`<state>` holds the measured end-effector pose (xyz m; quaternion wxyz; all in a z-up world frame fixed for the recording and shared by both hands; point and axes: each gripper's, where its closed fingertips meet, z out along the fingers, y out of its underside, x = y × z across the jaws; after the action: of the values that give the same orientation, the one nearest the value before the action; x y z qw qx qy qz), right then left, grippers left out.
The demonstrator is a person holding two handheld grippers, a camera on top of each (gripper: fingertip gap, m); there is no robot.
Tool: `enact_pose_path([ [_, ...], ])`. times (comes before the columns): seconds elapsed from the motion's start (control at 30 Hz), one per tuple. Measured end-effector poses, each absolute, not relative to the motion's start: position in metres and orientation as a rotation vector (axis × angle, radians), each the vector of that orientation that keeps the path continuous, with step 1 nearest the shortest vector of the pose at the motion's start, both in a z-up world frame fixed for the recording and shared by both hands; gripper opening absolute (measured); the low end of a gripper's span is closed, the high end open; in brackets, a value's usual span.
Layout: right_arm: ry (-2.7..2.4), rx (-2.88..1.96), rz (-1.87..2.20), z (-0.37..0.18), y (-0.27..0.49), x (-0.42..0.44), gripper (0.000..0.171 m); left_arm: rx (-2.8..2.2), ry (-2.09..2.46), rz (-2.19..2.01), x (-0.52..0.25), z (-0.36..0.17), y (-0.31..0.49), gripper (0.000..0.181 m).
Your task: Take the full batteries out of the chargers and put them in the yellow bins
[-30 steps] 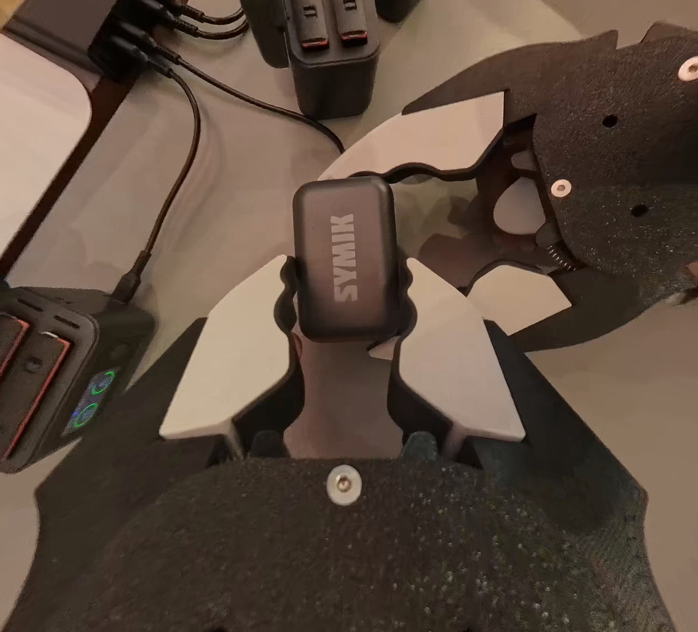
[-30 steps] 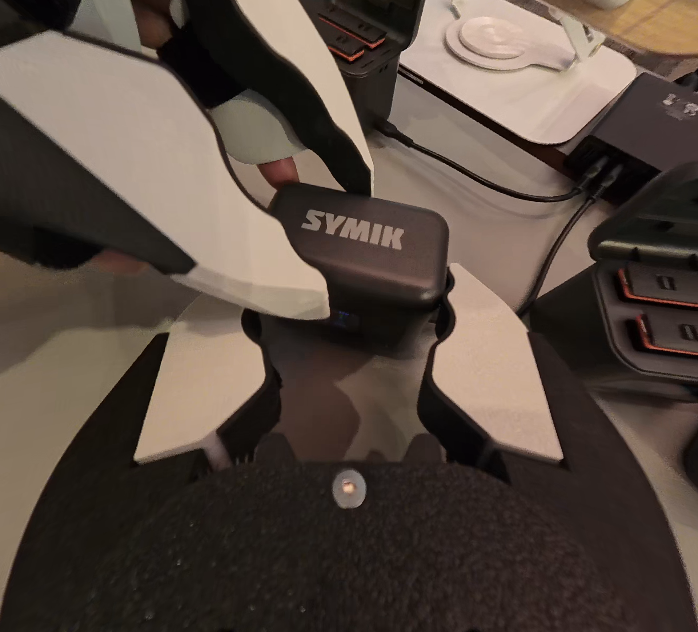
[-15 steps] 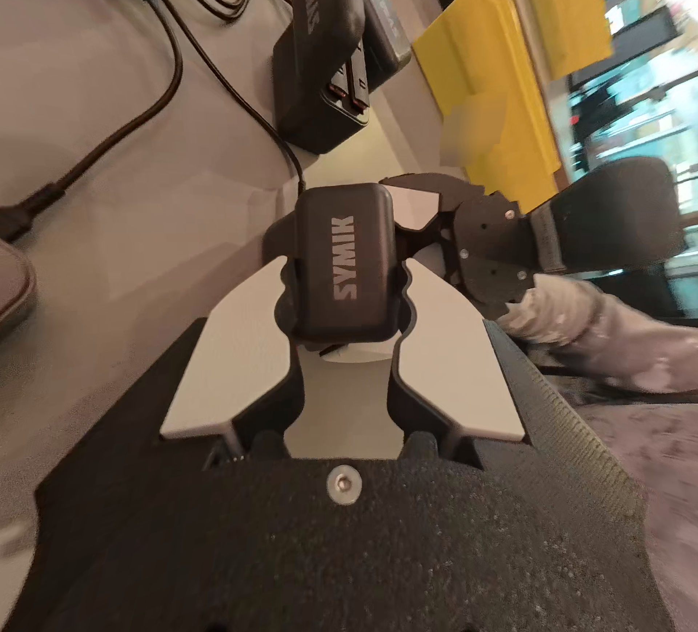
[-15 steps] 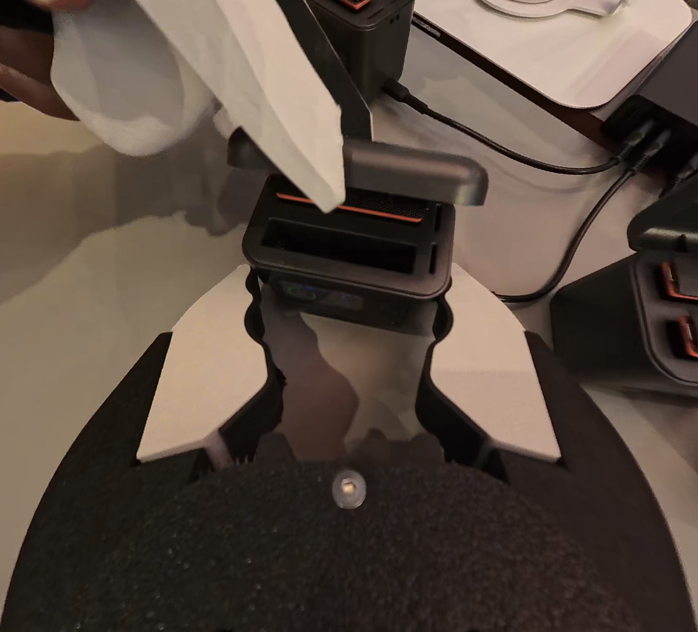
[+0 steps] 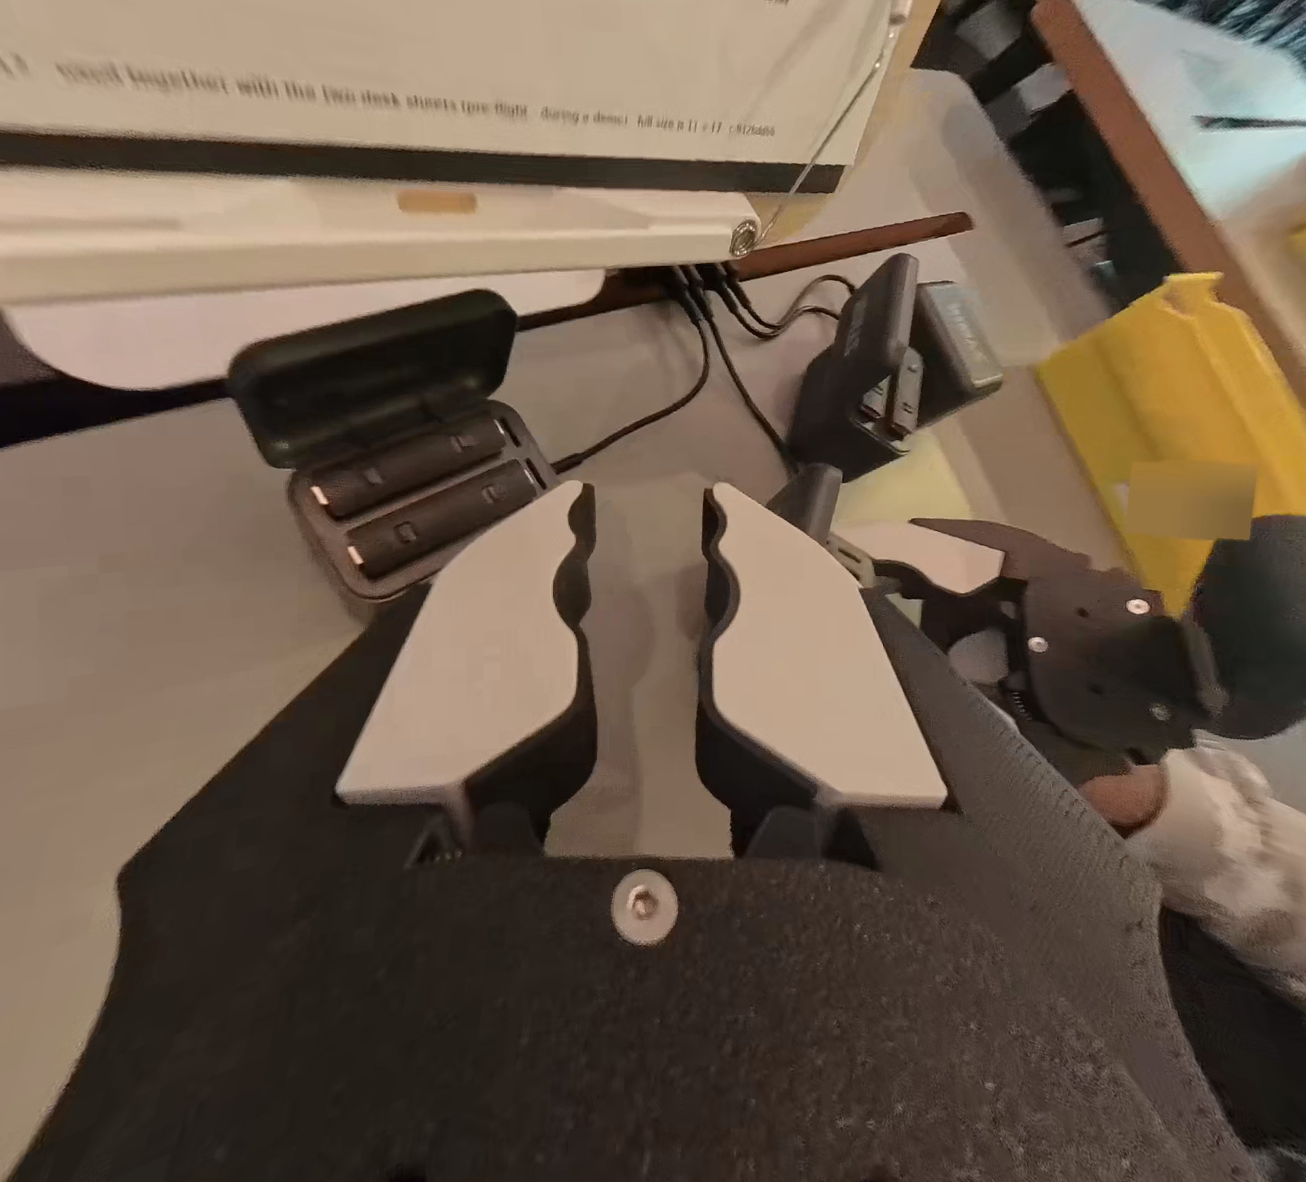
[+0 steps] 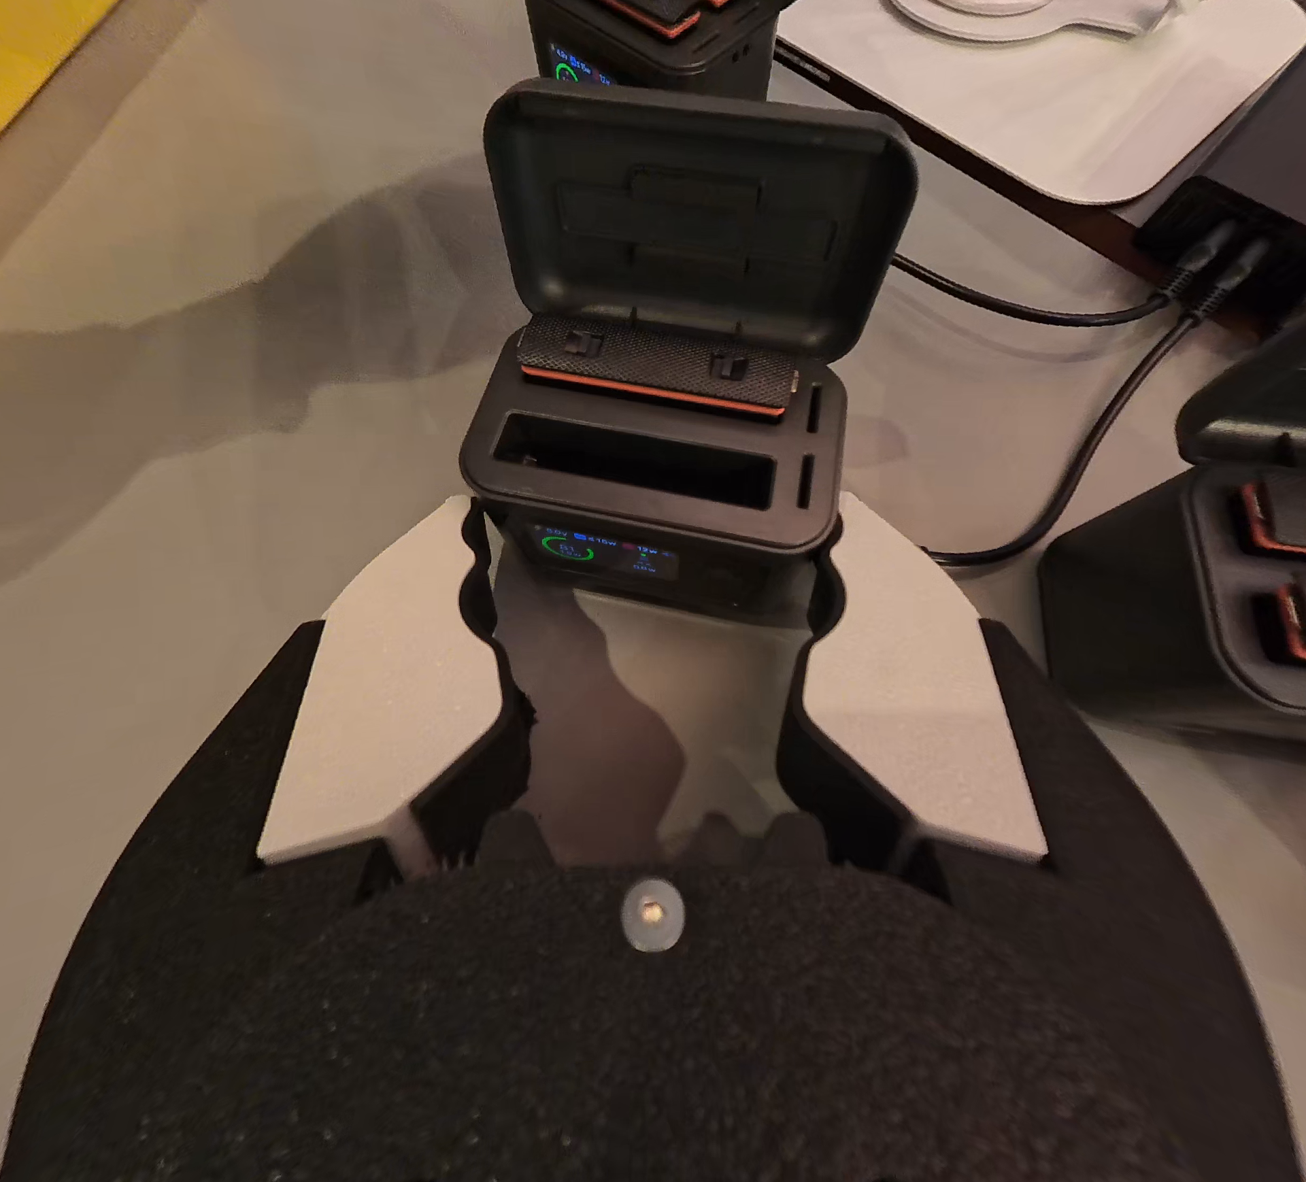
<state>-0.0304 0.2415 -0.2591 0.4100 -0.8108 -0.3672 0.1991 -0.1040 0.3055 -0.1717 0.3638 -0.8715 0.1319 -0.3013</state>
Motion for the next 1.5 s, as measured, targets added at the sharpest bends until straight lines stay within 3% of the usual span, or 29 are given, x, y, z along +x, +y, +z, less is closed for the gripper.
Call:
enact_pose_path([
  [0.2,-0.904,-2.029,0.506,-0.256,0.238,-0.028,0.088,-2.151,0.521,-0.455,-0.093,-0.159,0.267,0.037],
  [0.37,-0.866,-1.99,0.723,-0.244,0.221,-0.027,0.092,-2.135,0.632,-0.359,-0.077,-0.187,0.227,0.042],
  [0.5,-0.927,-1.937,0.965,-0.234,0.207,-0.03,0.094,-2.191,0.693,-0.363,-0.066,-0.226,0.208,0.053],
  [0.67,-0.953,-1.922,1.073,-0.23,0.202,-0.03,0.101,-2.135,0.657,-0.391,-0.064,-0.227,0.209,0.058],
  [0.8,-0.945,-1.903,1.051,-0.228,0.204,-0.029,0.097,-2.107,0.658,-0.393,-0.067,-0.225,0.203,0.063],
  [0.93,-0.864,-1.713,0.858,-0.188,0.225,-0.005,0.083,-2.103,0.715,-0.322,-0.068,-0.233,0.196,0.071],
  [1.07,-0.835,-1.688,0.336,-0.17,0.271,0.055,0.096,-2.123,0.715,-0.286,-0.064,-0.246,0.2,0.084],
  [1.17,-0.969,-1.845,0.19,-0.19,0.295,0.073,0.108,-2.152,0.735,-0.271,-0.054,-0.257,0.206,0.094],
  [1.4,-1.272,-2.356,0.039,-0.241,0.323,0.083,0.118,-2.136,0.742,-0.265,-0.05,-0.258,0.223,0.069],
  [1.5,-1.329,-2.46,-0.096,-0.254,0.323,0.093,0.097,-2.148,0.776,-0.34,-0.053,-0.259,0.222,0.055],
])
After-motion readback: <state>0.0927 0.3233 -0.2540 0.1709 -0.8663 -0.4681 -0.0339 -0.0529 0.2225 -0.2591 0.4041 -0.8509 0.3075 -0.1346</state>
